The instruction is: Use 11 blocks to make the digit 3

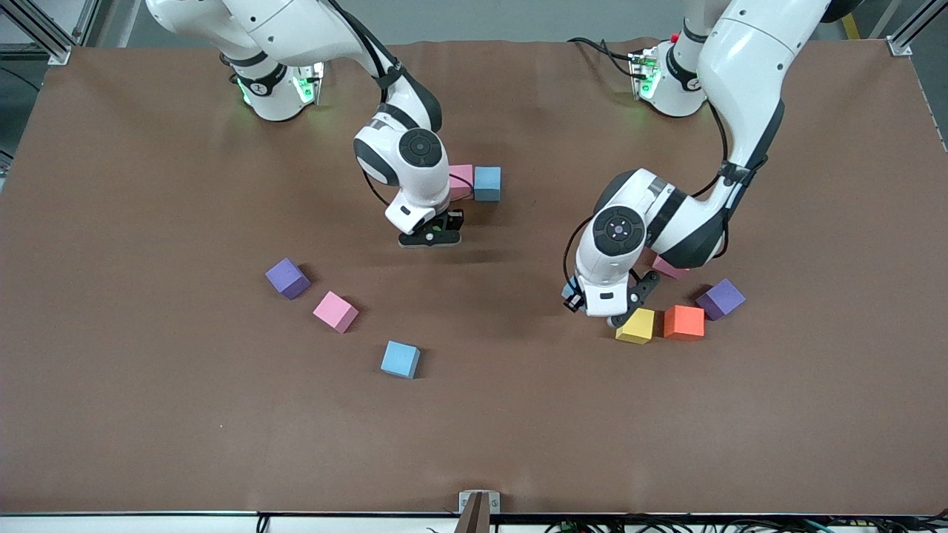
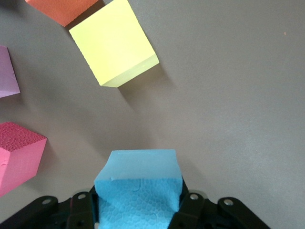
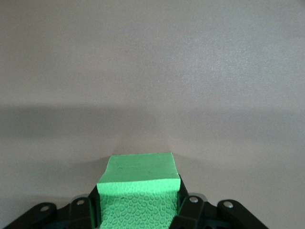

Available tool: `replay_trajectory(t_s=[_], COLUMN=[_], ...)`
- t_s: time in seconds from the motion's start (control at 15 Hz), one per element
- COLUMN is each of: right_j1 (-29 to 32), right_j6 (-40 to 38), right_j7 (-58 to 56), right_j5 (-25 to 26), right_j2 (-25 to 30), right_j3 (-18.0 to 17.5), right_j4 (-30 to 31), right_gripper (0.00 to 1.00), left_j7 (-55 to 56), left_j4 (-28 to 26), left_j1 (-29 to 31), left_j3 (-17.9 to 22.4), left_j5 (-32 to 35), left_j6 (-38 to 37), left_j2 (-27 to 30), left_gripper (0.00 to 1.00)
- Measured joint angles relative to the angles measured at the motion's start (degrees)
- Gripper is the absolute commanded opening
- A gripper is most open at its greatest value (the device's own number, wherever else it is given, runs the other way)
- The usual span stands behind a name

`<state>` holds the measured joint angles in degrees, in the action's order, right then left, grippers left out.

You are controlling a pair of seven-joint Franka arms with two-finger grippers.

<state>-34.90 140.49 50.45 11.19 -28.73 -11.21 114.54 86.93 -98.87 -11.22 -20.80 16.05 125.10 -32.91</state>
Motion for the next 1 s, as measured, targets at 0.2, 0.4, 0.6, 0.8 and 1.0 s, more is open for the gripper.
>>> replay_trajectory(t_s=[0.2, 0.4, 0.6, 0.8, 1.0], right_j1=[0.0, 0.0, 0.0, 0.0, 0.0], right_j6=[-0.5, -0.6, -0.6, -0.7, -0.8], right_j7=[0.0, 0.0, 0.0, 0.0, 0.0], right_j5=[0.0, 0.0, 0.0, 0.0, 0.0], right_j2=[0.0, 0.0, 0.0, 0.0, -0.1], right_j3=[0.1, 0.1, 0.1, 0.2, 0.3], right_j4=[-0.1, -0.1, -0.1, -0.2, -0.6], right_gripper=[0.1, 0.12, 0.94, 1.0, 1.0], left_j7=[0.0, 0.0, 0.0, 0.0, 0.0], left_j4=[0.0, 0.0, 0.0, 0.0, 0.0], left_j1=[0.0, 0.0, 0.0, 0.0, 0.0], left_j3=[0.0, 0.0, 0.0, 0.0, 0.0], left_j5=[0.0, -0.1, -0.1, -0.1, -0.1], left_j6=[0.0, 0.0, 0.0, 0.0, 0.0], left_j2=[0.0, 0.0, 0.0, 0.0, 0.0], left_gripper=[0.45, 0.45, 0.45, 0.45, 0.45])
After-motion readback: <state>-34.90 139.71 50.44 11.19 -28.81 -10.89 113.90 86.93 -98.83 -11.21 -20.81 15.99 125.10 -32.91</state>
